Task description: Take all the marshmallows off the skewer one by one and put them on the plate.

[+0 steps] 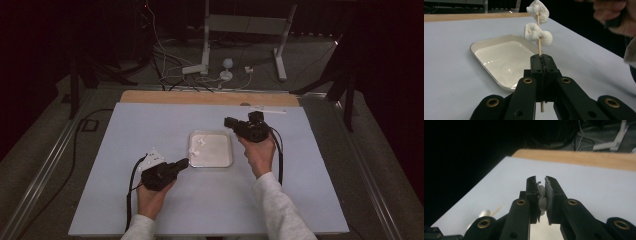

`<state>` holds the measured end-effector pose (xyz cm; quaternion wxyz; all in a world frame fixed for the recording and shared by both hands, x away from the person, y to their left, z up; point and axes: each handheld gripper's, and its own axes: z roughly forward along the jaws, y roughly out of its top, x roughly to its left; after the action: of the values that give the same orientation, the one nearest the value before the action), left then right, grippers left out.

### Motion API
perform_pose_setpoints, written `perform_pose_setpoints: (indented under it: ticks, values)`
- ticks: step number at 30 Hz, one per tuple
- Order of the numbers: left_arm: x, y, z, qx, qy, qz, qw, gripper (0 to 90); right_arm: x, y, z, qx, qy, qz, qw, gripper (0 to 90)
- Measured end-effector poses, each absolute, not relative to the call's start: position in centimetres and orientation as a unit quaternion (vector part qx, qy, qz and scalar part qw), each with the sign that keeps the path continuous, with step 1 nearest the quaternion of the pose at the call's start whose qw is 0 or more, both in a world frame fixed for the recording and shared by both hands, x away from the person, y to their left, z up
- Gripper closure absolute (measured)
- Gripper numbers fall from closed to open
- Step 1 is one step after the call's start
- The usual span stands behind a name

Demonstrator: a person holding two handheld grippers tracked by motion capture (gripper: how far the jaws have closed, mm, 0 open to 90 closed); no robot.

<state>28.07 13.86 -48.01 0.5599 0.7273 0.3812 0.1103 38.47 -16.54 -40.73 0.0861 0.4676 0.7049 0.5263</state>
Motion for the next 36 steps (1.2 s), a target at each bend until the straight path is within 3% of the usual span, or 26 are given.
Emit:
perform_pose_setpoints:
  ticks: [11, 16, 20, 36]
  values:
    - [28.4, 14.1, -48.4, 0.721, 0.392, 0.109, 0.561, 90.0, 39.6, -15.0, -45.0, 0.48, 0.742, 0.464, 0.063, 77.8]
    - [28.5, 14.0, -48.6, 0.722, 0.397, 0.109, 0.556, 90.0, 39.9, -14.5, -46.4, 0.495, 0.745, 0.441, 0.067, 50.5]
    - [28.6, 13.9, -48.8, 0.724, 0.399, 0.108, 0.552, 90.0, 40.0, -14.6, -46.7, 0.498, 0.745, 0.441, 0.055, 40.9]
    - [28.9, 13.0, -49.5, 0.736, 0.404, 0.101, 0.534, 90.0, 39.1, -14.3, -45.7, 0.476, 0.729, 0.493, -0.001, 33.9]
